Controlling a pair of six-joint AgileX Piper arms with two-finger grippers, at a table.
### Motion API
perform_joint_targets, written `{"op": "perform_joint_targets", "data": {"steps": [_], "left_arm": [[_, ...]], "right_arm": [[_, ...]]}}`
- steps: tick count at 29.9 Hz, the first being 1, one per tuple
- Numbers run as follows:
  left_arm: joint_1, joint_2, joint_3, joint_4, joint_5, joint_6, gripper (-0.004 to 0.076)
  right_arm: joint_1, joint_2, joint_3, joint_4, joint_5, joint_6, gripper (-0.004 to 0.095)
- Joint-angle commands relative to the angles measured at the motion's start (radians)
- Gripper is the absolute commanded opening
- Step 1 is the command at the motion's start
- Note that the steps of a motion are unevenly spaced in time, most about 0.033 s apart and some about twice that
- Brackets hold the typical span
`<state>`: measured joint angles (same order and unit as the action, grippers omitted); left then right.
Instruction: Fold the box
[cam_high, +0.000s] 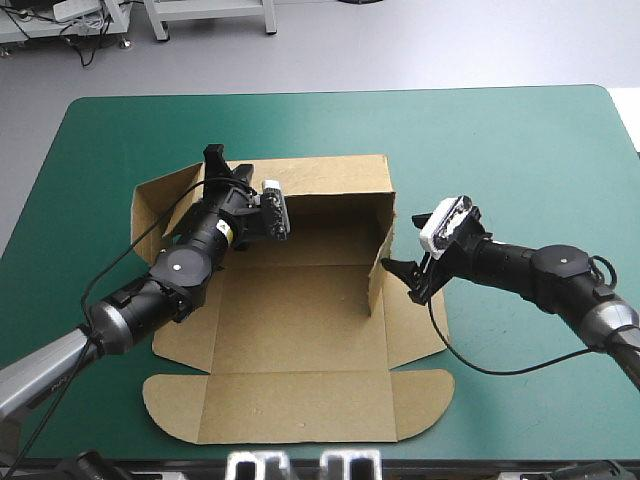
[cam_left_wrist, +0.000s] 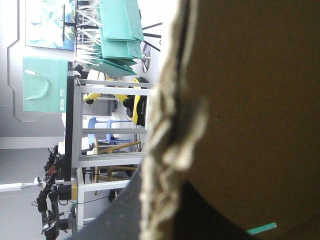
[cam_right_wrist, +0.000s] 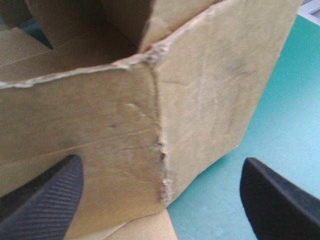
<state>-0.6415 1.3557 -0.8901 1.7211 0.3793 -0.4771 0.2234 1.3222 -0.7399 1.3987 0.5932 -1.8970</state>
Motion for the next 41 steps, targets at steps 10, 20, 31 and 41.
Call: {"op": "perform_joint_targets", "data": {"steps": [10,20,31,41], "left_arm": [[-0.035,-0.026,-0.034,0.021,0.022,-0.007,0.0017],[-0.182,0.041,-0.128,-0.217,0.284,0.152,0.0017],[-0.182,0.091,-0.255,-0.42,0.332,0.176,0.0015],[-0.189,0.091,-0.255,-0.459,0.295,0.176,0.0015]], "right_arm": [[0.0,-0.019,-0.031,0.149,0.044,-0.091,0.0857],[0.0,0.006,-0.089,0.2,0.035,-0.101,0.0834],[0.0,0.008,-0.1,0.155,0.01,-0.08,0.0834],[0.0,0.028,-0.107,0.174,-0.036,-0.038,0.0644]]}}
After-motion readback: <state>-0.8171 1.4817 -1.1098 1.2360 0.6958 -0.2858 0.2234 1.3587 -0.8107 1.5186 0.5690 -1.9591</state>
